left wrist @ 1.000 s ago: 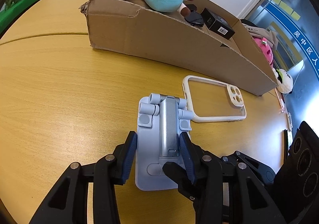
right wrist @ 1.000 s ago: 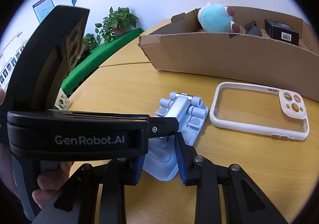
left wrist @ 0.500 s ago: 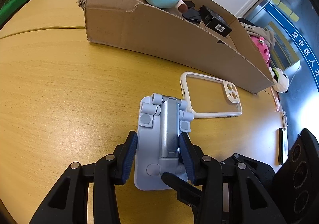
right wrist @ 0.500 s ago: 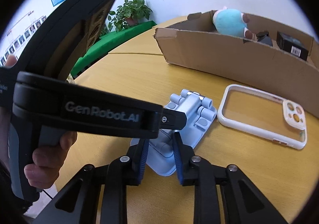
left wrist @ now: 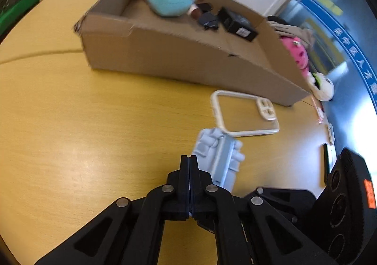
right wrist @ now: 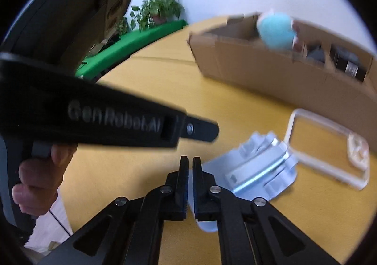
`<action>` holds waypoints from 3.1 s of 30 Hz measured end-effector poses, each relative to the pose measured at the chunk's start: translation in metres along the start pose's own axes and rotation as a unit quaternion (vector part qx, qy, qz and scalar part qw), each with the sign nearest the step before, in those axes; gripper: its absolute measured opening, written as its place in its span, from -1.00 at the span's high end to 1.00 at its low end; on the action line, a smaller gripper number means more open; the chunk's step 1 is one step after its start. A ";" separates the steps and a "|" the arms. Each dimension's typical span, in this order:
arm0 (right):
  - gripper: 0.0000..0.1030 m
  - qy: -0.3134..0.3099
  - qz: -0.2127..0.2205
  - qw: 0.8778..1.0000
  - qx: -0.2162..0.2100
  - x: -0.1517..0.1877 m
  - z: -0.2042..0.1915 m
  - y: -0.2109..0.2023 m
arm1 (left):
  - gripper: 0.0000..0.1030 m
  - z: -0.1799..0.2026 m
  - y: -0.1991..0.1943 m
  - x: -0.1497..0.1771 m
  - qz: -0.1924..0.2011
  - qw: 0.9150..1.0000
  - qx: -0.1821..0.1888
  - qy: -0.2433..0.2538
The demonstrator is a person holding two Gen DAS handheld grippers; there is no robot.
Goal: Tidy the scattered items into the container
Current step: 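Lift the phone stand with the left gripper and open the right gripper, then carry the phone stand with the left gripper into the cardboard box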
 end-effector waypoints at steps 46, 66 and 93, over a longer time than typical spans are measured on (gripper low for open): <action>0.75 -0.023 0.014 0.998 0.056 0.002 0.080 -0.024 | 0.07 0.051 0.043 0.043 -0.007 0.991 -0.014 0.131; 0.75 -0.105 0.102 0.987 0.072 -0.128 0.063 -0.079 | 0.07 0.076 -0.035 -0.060 0.096 0.983 -0.004 0.158; 0.76 -0.097 -0.010 0.995 0.014 -0.231 0.134 0.089 | 0.08 -0.024 0.058 -0.196 0.011 0.996 -0.035 0.085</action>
Point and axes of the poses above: each gripper's, at about its wrist camera, not at the fingertips, and y roughly the way its jaws point, z to its right, x to its underside, the point moved 6 cm from there along y, roughly the way its jaws point, and after that the axes turned 7 degrees about x, right-handed, at the moved point
